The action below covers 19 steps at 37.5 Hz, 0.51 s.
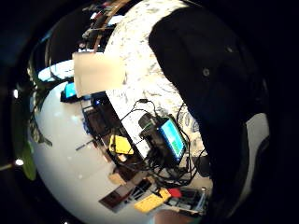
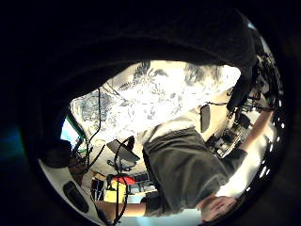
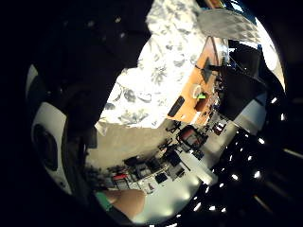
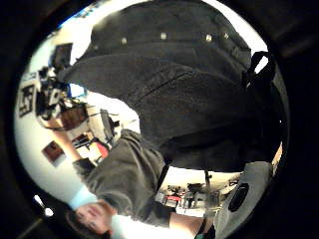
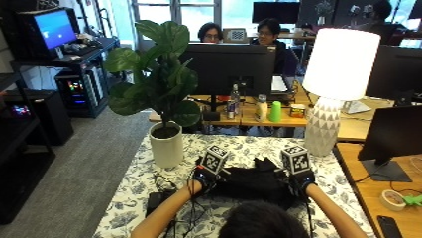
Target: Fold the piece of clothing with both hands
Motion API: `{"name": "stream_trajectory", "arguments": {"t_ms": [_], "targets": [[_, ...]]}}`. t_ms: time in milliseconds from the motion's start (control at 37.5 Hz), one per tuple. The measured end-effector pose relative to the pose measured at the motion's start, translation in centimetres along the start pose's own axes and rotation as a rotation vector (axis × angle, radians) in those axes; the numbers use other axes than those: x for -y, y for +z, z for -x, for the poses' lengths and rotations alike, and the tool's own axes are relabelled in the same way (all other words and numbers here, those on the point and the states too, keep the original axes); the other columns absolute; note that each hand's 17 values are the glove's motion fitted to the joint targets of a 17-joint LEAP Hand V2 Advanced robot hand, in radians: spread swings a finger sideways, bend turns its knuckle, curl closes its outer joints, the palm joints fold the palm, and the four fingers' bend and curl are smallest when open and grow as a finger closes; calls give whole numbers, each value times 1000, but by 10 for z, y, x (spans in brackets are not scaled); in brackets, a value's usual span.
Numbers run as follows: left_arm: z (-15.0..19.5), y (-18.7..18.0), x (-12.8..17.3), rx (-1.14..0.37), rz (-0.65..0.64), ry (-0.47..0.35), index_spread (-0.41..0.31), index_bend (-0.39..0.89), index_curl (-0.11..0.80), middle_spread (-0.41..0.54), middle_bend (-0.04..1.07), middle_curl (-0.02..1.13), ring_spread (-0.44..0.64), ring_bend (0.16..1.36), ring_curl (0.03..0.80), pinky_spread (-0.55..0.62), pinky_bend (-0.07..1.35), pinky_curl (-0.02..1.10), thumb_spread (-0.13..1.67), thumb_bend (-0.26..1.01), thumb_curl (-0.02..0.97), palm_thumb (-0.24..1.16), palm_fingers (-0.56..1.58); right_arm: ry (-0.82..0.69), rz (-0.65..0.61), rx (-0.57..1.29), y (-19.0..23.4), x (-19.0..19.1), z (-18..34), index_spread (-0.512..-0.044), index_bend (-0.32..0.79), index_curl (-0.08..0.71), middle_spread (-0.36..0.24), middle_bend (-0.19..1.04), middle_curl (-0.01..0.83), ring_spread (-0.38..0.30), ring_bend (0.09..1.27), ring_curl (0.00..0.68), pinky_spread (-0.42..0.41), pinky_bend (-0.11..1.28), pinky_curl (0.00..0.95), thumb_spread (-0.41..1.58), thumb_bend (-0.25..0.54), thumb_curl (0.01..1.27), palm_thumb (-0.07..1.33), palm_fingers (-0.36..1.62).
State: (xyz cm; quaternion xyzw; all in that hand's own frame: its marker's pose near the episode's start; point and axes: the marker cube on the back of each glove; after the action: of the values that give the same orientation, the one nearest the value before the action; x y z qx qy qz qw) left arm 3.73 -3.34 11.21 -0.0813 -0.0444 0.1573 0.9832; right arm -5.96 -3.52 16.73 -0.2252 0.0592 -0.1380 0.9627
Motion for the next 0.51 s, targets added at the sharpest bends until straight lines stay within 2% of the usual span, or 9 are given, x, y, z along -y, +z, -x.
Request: {"name": "stream_trajectory", "arguments": {"t_ms": [53, 133, 240, 346, 426, 506], "targets": [[9, -9, 15, -9, 13, -44, -236, 177, 581, -329, 589, 751, -360, 1057, 664, -340, 833, 893, 1635, 931, 274, 579, 995, 16, -52, -8, -17, 20, -8, -212, 145, 363, -151, 332, 485, -224, 601, 450, -374, 646, 377, 616, 22, 623, 1137, 1236], [19, -23, 36, 1, 38, -137, -235, 173, 586, -330, 583, 756, -359, 1055, 667, -341, 821, 906, 1629, 956, 279, 565, 1000, 123, -136, -46, -44, 55, -19, -211, 143, 366, -152, 332, 488, -227, 599, 453, -375, 643, 378, 608, 8, 634, 1144, 1238], [26, -38, 34, 85, 72, -304, -234, 172, 590, -330, 561, 758, -356, 1043, 666, -346, 815, 918, 1624, 985, 283, 544, 1006, 201, -198, -94, -66, 76, -11, -211, 139, 367, -153, 331, 494, -228, 597, 455, -376, 643, 382, 600, -7, 647, 1153, 1242], [31, -27, 73, 107, 33, -318, -238, 167, 590, -328, 532, 754, -354, 1023, 661, -353, 806, 921, 1621, 1005, 281, 510, 1017, 169, -219, -76, -62, 104, 1, -214, 138, 369, -156, 329, 498, -224, 596, 458, -375, 644, 388, 620, -9, 657, 1166, 1241], [35, -12, 98, 131, 51, -351, -242, 160, 585, -323, 494, 737, -352, 1008, 655, -355, 799, 924, 1615, 1012, 278, 479, 1026, 217, -317, -70, -54, 133, -3, -218, 139, 371, -162, 329, 502, -219, 595, 459, -366, 648, 393, 646, -5, 662, 1181, 1239], [44, -4, 106, 260, 84, -524, -242, 131, 569, -320, 433, 714, -351, 988, 637, -361, 797, 911, 1610, 1015, 272, 445, 1024, 296, -518, -72, -53, 153, -17, -221, 137, 371, -165, 328, 505, -216, 590, 460, -351, 652, 399, 671, -6, 666, 1187, 1228]]}}
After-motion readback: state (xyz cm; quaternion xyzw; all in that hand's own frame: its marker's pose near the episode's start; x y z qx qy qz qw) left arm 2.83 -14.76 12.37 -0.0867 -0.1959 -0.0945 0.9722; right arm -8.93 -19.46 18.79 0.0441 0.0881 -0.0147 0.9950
